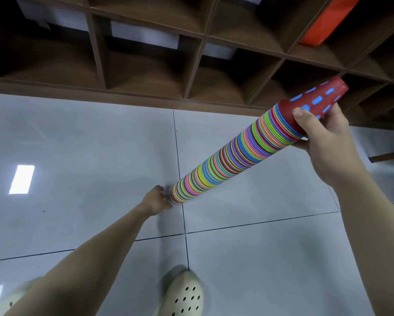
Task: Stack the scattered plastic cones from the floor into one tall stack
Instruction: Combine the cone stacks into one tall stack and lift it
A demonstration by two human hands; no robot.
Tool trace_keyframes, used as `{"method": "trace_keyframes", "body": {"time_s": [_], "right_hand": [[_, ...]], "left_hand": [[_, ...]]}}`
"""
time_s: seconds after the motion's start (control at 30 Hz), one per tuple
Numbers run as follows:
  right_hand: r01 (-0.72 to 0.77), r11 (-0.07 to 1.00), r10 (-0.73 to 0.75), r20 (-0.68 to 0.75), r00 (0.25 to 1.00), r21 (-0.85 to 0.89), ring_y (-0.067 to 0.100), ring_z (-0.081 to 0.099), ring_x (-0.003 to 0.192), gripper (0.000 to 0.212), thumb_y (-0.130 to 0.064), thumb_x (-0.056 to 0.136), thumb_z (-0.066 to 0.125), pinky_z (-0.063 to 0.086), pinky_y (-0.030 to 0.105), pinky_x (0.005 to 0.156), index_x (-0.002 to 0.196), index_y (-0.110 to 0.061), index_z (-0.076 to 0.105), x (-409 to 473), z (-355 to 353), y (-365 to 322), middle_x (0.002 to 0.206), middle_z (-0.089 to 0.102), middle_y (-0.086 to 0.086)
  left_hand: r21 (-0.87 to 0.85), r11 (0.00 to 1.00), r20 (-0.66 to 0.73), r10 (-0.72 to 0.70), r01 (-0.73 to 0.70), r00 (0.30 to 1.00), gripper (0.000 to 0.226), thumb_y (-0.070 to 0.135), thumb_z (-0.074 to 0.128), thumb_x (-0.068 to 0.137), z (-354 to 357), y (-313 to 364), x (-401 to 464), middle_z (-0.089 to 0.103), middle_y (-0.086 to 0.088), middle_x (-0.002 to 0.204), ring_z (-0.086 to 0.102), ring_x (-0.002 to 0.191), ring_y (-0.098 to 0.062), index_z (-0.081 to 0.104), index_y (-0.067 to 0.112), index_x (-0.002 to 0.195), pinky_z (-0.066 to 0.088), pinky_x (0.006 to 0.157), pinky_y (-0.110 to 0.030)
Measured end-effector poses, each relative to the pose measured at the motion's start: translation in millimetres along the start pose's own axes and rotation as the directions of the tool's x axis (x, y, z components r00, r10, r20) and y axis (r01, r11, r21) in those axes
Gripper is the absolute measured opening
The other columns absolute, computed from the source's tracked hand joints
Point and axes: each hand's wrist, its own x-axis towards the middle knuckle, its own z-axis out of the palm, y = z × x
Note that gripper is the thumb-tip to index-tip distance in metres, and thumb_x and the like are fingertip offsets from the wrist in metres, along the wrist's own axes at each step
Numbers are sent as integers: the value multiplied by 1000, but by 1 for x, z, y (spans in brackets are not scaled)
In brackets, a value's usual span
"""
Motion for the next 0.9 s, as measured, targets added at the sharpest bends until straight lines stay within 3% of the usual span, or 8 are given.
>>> {"method": "trace_keyframes", "body": {"time_s": [0.07, 0.13, 0.23, 0.37, 0.5, 0.6, 0.73, 0.9], "right_hand": [[-16, 1000, 16, -11, 1000, 16, 12, 68, 109, 39, -46, 79, 67, 59, 33, 85, 114, -34, 54, 1, -5, 3, 112, 69, -13], [-28, 999, 29, -27, 999, 28, 13, 68, 111, 45, -50, 75, 69, 58, 39, 89, 114, -35, 54, 2, -8, 7, 113, 69, -13], [-38, 998, 41, -65, 997, 48, 16, 67, 113, 47, -53, 72, 70, 56, 47, 94, 113, -36, 55, 3, -13, 14, 116, 68, -11], [-54, 995, 63, -114, 991, 82, 15, 66, 114, 42, -50, 76, 67, 55, 50, 97, 114, -37, 53, 5, -18, 24, 115, 68, -13], [-72, 991, 88, -147, 985, 111, 15, 66, 114, 36, -46, 83, 65, 54, 51, 97, 116, -36, 53, 6, -20, 30, 116, 68, -12], [-91, 988, 111, -159, 981, 126, 18, 66, 115, 48, -49, 79, 66, 54, 53, 97, 122, -32, 51, 7, -23, 33, 125, 66, -4], [-102, 987, 122, -171, 978, 122, 15, 67, 113, 24, -35, 97, 59, 56, 50, 96, 119, -34, 51, 10, -24, 37, 123, 66, -6], [-111, 987, 129, -162, 978, 113, 12, 68, 110, 19, -34, 98, 58, 58, 42, 92, 116, -35, 52, 13, -21, 37, 118, 67, -9]], "left_hand": [[-3, 1000, -5, 2, -2, 1000, 44, 12, 82, 73, 2, -1, 6, 67, -19, 93, 63, 90, -34, 62, -7, 108, 49, 68, -38], [-98, 995, 26, 27, -24, 999, 29, 23, 82, 62, 2, -1, 5, 53, -1, 63, 46, 66, -19, 61, 7, 73, 37, 50, -24], [-278, 959, 26, 57, -47, 998, 15, 22, 70, 54, 2, -4, 6, 46, 8, 54, 36, 60, -13, 58, 14, 59, 30, 49, -20], [-464, 885, 70, 20, 15, 997, 18, 9, 64, 57, 10, -17, 22, 61, -9, 74, 48, 80, -22, 74, 6, 71, 40, 75, -32], [-554, 829, 116, -14, 76, 993, 29, 0, 66, 60, 14, -12, 26, 66, -17, 90, 57, 89, -26, 73, -1, 88, 49, 88, -37], [-638, 759, 119, -65, 127, 991, 21, -9, 57, 83, 18, -8, 30, 68, -20, 100, 63, 96, -30, 70, -6, 99, 51, 92, -38], [-730, 656, 146, -124, 191, 982, 22, 16, 53, 100, 28, -2, 35, 71, -13, 109, 65, 106, -29, 70, 8, 111, 49, 100, -43], [-784, 572, 129, -227, 239, 965, 22, 32, 55, 101, 41, 13, 38, 67, -8, 119, 62, 110, -26, 65, 19, 116, 48, 100, -44]]}}
